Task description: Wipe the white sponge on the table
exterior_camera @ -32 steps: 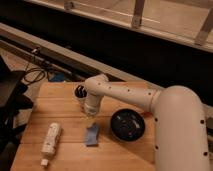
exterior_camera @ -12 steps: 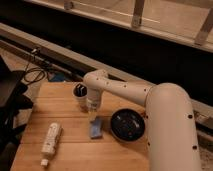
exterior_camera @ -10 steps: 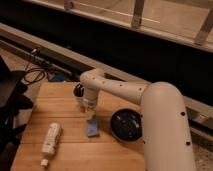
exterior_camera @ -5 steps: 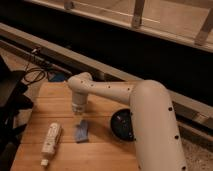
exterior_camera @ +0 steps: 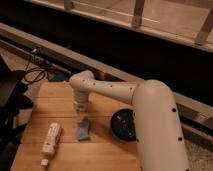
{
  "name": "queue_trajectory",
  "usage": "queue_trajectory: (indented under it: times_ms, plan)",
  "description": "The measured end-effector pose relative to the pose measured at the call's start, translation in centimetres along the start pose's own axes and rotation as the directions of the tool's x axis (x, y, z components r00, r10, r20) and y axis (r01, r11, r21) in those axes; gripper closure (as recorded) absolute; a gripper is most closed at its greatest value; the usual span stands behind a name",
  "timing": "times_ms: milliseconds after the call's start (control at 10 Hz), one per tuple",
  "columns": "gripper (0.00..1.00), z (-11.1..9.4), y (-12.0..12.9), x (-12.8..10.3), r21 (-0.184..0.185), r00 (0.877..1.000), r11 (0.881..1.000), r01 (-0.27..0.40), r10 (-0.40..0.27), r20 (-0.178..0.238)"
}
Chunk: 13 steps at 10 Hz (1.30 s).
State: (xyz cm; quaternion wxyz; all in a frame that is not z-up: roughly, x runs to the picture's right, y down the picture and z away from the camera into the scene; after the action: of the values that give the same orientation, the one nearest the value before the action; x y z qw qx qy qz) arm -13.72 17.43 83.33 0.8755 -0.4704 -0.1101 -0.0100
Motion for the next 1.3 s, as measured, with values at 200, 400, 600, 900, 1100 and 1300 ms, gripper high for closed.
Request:
queue_trajectory:
  times_ms: [200,400,600,900,1100,1300]
  plan:
    - [0.76,-0.7,-0.4,0.4,0.016,1.0,1.0,-0.008,0.008,0.011]
    - [0.76,-1.7,-1.5,0.6,0.026,1.0,1.0,-0.013,0.013,0.017]
    - [0.76,-1.9,-1.8,0.7,0.028,1.0,0.999,-0.016,0.016,0.022]
    - [0.76,-2.8,-3.3,1.1,0.036,0.999,0.999,-0.035,0.034,0.03]
    - [0.76,-3.0,-3.4,1.2,0.038,0.999,0.998,-0.044,0.043,0.03]
    - [0.76,-3.5,-4.1,1.7,0.049,0.998,0.997,-0.057,0.056,0.036]
